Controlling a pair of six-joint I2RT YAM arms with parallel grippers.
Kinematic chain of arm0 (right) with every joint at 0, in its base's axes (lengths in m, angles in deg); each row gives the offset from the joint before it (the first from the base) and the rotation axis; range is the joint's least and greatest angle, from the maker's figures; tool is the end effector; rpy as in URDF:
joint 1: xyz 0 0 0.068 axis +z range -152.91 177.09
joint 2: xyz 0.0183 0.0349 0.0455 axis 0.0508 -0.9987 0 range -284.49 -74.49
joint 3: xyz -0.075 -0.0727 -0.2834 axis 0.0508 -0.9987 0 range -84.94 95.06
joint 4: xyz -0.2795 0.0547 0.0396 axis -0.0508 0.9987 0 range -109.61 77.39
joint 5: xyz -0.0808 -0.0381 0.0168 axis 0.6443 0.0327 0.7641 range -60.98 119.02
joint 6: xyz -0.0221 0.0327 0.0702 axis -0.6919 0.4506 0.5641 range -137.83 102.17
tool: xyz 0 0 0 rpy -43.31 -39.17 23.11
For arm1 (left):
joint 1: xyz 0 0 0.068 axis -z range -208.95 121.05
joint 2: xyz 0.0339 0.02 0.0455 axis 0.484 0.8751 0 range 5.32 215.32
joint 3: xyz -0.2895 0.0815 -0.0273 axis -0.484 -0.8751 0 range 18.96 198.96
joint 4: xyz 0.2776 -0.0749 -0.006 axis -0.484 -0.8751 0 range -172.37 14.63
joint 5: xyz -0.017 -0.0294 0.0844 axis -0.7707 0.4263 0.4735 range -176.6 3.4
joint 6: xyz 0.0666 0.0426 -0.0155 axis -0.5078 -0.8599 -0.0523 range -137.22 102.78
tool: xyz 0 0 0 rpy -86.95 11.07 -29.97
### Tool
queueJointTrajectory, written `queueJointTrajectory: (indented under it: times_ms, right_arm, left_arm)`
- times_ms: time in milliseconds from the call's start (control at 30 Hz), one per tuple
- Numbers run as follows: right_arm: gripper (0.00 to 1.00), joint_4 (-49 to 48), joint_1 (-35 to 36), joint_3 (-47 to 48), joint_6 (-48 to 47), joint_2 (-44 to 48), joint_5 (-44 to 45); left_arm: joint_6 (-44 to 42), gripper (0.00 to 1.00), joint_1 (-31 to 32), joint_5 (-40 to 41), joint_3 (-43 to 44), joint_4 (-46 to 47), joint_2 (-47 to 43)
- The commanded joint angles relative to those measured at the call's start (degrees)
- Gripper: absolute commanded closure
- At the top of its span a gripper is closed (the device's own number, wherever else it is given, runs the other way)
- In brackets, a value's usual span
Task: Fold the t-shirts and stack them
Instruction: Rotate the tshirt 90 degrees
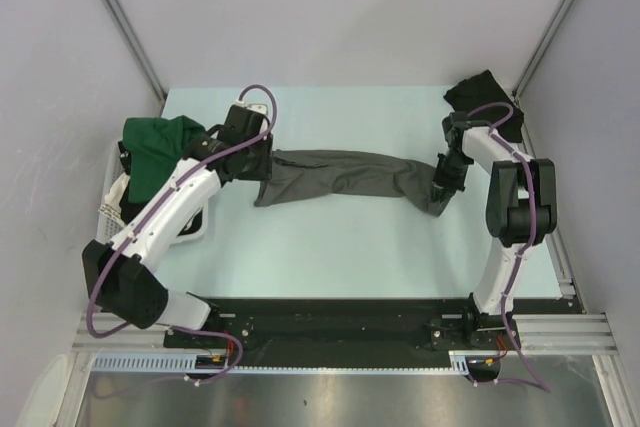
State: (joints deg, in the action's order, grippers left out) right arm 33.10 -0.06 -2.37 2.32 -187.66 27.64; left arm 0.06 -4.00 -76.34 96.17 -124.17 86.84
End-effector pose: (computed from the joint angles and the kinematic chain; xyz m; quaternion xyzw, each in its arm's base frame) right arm 0.4171 0.0225 0.1542 0.1494 0.9870 0.0234 0.0548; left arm 0.3123 -0.1317 0.3297 0.0349 0.9446 -0.0344 0.3246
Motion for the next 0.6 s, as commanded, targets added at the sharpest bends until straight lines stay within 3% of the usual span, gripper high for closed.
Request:
queueJointTrajectory:
  times_ms: [0, 367, 567]
  right_arm:
    - [1.0, 5.12, 2.42, -2.14, 3.32, 6.81, 4.11]
    - [0.96, 12.42, 13.14, -8.29, 7.62, 18.32, 6.49]
    - [0.95, 13.74, 18.06, -12.16, 10.88, 21.32, 5.08]
  left_arm:
    - [-2.07, 0.53, -0.34, -0.33, -1.7, 0.1, -4.52]
    - [-0.85, 0.53, -0.52, 1.16, -7.95, 2.91, -4.7]
    - [-0.49, 0.53, -0.69, 0.55, -5.15, 5.03, -0.14]
